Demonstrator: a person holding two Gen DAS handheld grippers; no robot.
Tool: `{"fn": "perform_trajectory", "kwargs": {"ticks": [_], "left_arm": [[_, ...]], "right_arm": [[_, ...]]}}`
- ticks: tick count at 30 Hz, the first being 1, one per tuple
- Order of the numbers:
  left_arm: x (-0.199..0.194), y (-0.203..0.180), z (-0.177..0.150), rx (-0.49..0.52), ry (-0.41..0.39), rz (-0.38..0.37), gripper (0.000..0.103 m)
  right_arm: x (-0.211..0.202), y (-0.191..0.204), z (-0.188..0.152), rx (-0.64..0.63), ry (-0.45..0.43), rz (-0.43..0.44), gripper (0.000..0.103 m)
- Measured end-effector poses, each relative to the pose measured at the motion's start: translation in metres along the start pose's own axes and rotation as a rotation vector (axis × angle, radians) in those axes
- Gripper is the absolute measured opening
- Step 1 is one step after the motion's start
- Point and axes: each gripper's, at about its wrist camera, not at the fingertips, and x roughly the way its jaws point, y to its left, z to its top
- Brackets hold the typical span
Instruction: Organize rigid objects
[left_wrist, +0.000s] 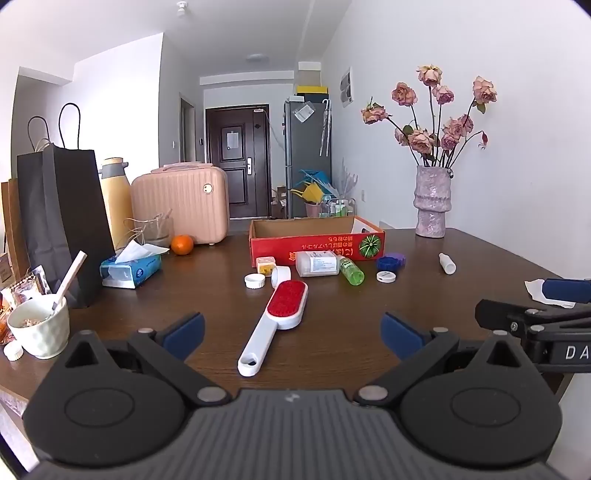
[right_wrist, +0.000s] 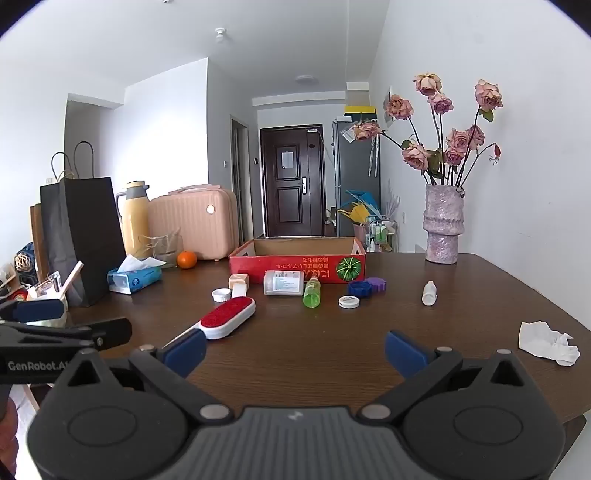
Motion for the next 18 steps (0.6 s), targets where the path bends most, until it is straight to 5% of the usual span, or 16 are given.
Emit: {"fn": "perform_trajectory", "kwargs": {"ticks": [18], "left_arm": [[0.0016, 0.0000, -0.0003, 0.002, -0.003, -0.001, 0.103]], "right_arm": [[0.0009, 0.0004, -0.0013, 0.004, 0.005, 0.003, 0.103]]}}
